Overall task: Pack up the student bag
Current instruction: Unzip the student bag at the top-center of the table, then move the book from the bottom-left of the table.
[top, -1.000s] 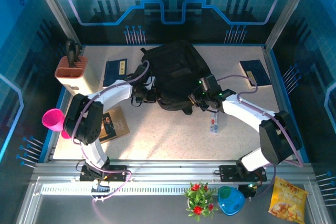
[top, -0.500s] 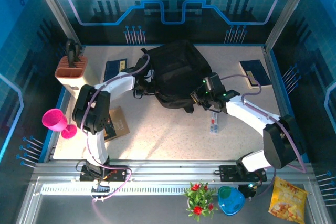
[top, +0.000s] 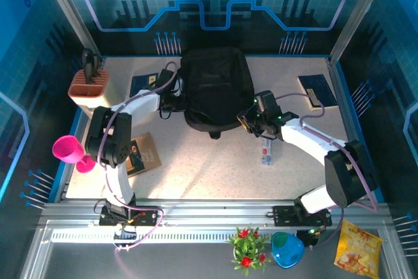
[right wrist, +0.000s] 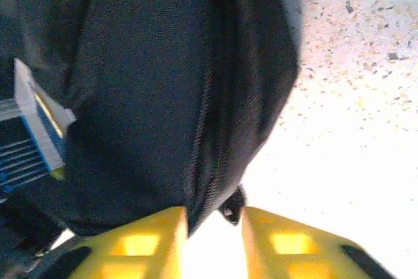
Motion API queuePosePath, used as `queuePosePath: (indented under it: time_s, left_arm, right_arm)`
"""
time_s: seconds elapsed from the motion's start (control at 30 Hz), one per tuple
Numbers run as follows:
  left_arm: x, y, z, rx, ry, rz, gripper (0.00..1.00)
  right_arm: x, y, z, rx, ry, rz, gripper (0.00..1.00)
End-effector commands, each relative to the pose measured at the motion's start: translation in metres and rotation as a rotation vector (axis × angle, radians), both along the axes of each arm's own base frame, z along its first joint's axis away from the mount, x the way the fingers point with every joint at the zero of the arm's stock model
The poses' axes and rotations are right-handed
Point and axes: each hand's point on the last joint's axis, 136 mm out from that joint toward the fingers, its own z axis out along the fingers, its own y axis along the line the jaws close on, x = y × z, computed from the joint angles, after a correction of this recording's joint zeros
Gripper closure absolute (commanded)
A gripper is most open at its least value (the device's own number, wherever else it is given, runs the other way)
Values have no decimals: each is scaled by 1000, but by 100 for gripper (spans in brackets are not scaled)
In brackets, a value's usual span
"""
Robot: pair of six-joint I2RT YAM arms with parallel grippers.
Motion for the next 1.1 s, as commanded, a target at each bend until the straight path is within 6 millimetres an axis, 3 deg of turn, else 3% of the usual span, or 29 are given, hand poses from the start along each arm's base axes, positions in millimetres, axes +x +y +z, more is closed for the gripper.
queuePosePath:
  time_s: [0.0, 0.2, 0.27, 0.3, 0.33, 0.4, 0.6, 0.77, 0.83, 1.07]
  left_arm:
    - [3, -8, 36, -37, -122, -52, 100]
    - [-9, -9, 28, -38, -64, -73, 100]
    - [-12, -5, 27, -13, -44, -51, 95]
    - [-13, 6, 26, 30, -33, 3, 87]
    - [-14, 23, 25, 96, -23, 79, 70]
    - [-21, 48, 29, 172, -7, 187, 47]
    - [-67, 72, 48, 158, 15, 346, 16]
    - [-116, 89, 27, 104, 92, 453, 7]
    - [-131, 95, 16, 96, 122, 486, 5]
    - [-152, 114, -18, 43, 211, 580, 1]
  right_arm:
    - [1, 7, -3, -9, 12, 41, 63]
    - [1, 13, 8, -61, -11, 91, 38]
    - [-1, 10, 11, -107, -15, 90, 30]
    - [0, 7, 14, -130, -22, 88, 27]
    - [-1, 4, 16, -154, -30, 85, 24]
    - [0, 0, 20, -195, -56, 95, 21]
    - [6, 2, 38, -318, -149, 219, 12]
    - [10, 19, 47, -372, -228, 341, 0]
    - [12, 25, 48, -388, -248, 373, 0]
    - [18, 41, 49, -429, -269, 433, 0]
